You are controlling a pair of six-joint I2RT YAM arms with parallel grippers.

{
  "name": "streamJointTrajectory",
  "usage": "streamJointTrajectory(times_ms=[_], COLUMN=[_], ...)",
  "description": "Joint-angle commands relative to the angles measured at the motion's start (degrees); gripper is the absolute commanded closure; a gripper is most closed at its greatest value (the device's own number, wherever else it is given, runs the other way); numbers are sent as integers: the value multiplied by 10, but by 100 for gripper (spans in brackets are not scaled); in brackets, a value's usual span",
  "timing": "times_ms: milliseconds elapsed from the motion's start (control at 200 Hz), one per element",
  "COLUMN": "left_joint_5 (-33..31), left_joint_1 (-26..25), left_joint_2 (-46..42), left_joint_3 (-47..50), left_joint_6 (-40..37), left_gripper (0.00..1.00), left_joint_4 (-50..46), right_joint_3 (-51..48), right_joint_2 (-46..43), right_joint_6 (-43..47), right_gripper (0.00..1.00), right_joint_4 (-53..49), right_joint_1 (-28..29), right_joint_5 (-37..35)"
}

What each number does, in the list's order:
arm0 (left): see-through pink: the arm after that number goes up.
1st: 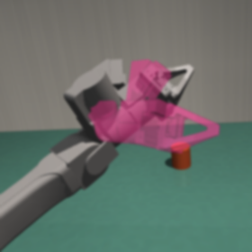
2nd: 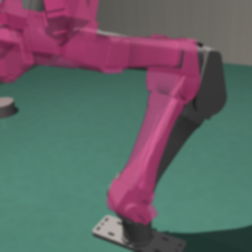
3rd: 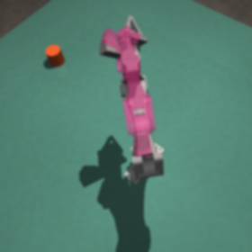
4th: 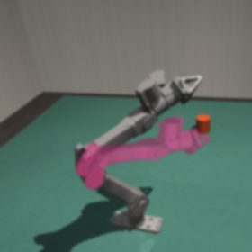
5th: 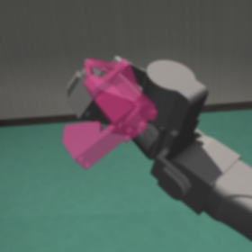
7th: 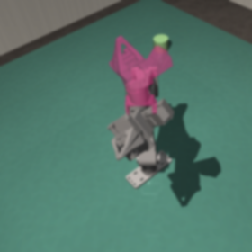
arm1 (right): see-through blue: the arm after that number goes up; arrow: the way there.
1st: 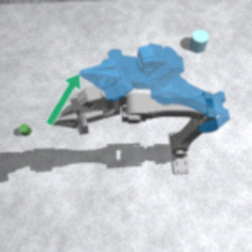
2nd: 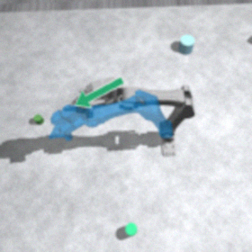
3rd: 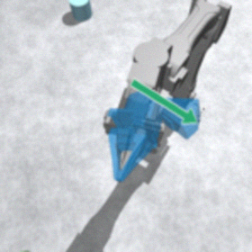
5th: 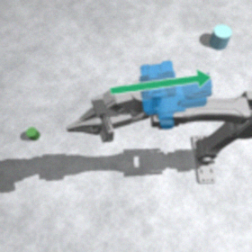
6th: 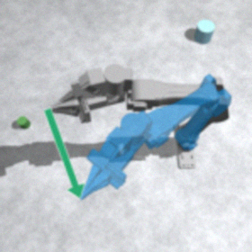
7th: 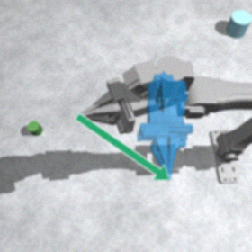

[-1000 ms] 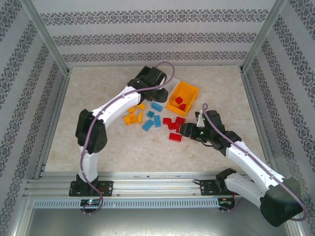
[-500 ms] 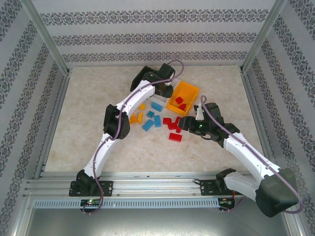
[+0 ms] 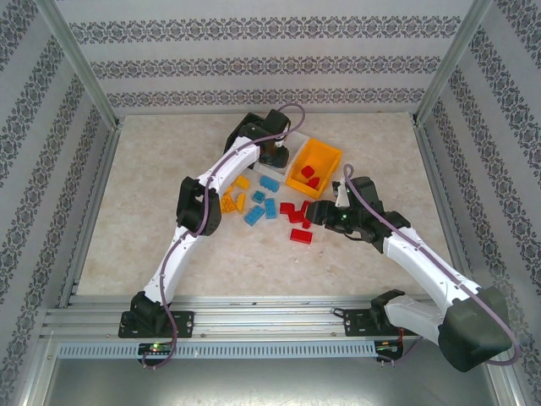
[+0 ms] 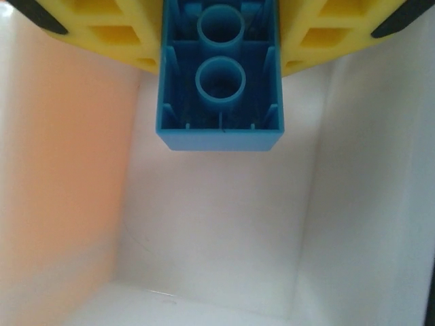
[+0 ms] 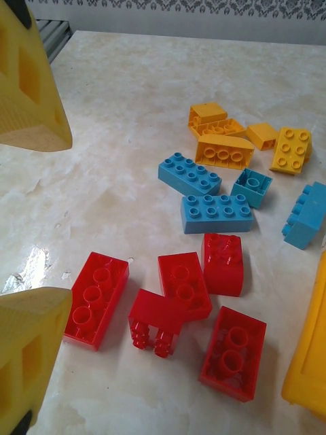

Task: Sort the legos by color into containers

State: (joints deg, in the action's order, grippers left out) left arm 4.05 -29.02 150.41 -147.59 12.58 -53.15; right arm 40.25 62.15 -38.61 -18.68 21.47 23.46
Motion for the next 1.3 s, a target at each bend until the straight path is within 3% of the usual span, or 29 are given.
streamJointTrajectory(times_ms=[0, 225, 555, 719, 1019, 1294], left_joint_5=[11, 23, 6, -11, -22, -19], left_joint_1=[4, 4, -16, -39, -56, -83], left_joint_2=[9, 5, -98, -224, -459, -510], left_joint_3=[-12, -14, 29, 204, 613, 758], left_joint_6=[8, 18, 3, -2, 47, 47], left_gripper=[60, 48, 46, 46, 57, 52], left_joint_4=[19, 18, -32, -6, 116, 163], right_joint_3=[15, 14, 10, 4, -9, -22], right_joint_2=[-1, -3, -15, -24, -38, -47], right_joint_6=[15, 13, 16, 13, 6, -1], right_gripper=[44, 44, 44, 44, 45, 44], right_joint_4=[-14, -16, -36, -45, -49, -45], right_joint_1=[-6, -6, 8, 23, 54, 70], right_joint_5=[0, -3, -19, -31, -44, -53])
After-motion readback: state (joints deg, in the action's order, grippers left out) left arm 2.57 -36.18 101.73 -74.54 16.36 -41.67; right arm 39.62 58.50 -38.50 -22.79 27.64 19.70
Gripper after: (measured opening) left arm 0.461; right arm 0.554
